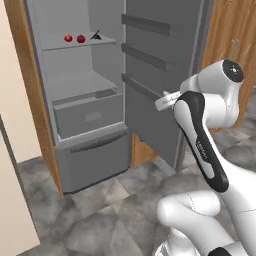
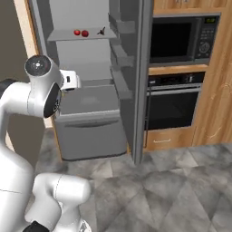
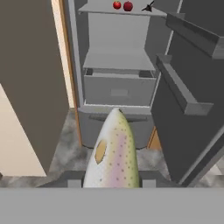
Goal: Place one tomato and one fish in each tupperware on the nearby counter, to pack two identical lunches.
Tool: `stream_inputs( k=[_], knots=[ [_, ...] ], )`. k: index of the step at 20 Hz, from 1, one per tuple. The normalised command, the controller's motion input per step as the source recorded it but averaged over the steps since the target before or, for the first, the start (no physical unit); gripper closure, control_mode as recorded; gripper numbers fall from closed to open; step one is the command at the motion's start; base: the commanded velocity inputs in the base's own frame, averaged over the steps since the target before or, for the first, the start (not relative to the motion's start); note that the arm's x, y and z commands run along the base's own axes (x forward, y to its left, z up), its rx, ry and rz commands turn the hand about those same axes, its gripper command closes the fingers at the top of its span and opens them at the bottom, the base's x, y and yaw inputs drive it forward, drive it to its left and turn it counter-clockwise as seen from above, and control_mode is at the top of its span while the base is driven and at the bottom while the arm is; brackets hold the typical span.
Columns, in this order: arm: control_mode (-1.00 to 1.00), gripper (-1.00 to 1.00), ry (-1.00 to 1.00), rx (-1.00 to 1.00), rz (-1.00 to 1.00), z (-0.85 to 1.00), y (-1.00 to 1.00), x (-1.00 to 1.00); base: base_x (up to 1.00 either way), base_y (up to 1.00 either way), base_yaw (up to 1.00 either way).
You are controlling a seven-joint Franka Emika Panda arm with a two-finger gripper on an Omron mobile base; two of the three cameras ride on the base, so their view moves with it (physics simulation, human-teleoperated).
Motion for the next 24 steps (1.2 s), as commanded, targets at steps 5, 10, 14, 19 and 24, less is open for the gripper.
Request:
stream_inputs(
  k=[5, 10, 14, 19, 24],
  knots=[
    [1.00, 1.00, 0.00, 0.00, 0.00, 0.00, 0.00, 0.00, -0.31, 0.35, -0.46],
    [1.00, 1.00, 0.00, 0.00, 0.00, 0.00, 0.00, 0.00, -0.09, 0.01, -0.50],
    [1.00, 1.00, 0.00, 0.00, 0.00, 0.00, 0.00, 0.00, 0.00, 0.00, -0.50],
    [1.00, 1.00, 0.00, 0.00, 0.00, 0.00, 0.00, 0.00, 0.00, -0.02, -0.48],
    [1.00, 1.00, 0.00, 0.00, 0.00, 0.00, 0.00, 0.00, 0.00, -0.02, -0.46]
  ],
)
